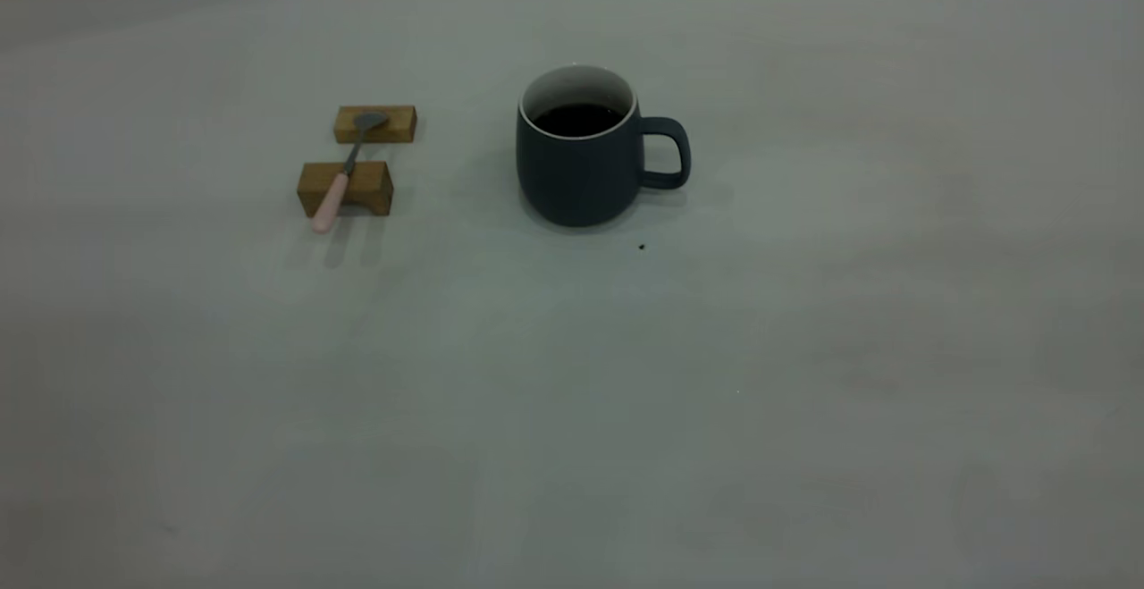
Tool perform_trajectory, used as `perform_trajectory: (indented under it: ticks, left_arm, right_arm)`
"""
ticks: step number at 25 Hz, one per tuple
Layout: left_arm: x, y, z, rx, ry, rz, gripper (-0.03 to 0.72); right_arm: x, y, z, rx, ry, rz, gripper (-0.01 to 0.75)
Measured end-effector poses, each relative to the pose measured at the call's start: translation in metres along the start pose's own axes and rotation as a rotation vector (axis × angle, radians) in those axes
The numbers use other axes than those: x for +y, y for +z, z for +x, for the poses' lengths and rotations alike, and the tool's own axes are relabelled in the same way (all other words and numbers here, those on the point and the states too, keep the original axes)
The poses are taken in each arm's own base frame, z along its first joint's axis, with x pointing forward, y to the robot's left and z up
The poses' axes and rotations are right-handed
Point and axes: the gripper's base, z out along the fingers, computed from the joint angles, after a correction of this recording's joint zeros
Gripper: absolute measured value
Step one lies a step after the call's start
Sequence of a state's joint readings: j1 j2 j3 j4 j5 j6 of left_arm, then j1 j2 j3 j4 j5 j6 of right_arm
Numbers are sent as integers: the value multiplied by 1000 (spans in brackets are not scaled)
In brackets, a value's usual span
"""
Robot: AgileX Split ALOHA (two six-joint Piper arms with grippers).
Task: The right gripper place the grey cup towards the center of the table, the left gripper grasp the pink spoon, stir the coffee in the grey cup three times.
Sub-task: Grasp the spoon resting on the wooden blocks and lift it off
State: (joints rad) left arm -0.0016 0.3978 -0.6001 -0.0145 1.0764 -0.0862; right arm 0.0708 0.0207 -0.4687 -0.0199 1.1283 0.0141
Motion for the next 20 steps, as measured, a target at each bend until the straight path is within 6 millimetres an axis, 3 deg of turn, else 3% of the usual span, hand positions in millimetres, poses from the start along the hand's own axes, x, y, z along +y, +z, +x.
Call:
perform_trajectory:
  ticks: [5, 9, 14, 20]
  left_arm:
    - [-11, 36, -53, 120, -39, 54, 597]
    - [-15, 78, -89, 230, -56, 53, 593]
    - [-20, 144, -116, 378, -44, 38, 590]
    - [-55, 219, -130, 445, -24, 51, 591]
  right_arm:
    - [0, 0, 0, 0, 0, 0, 535]
    - [0, 0, 0, 0, 1, 0, 535]
    - [0, 0, 0, 0, 1, 0, 535]
    - [0, 0, 0, 0, 1, 0, 535]
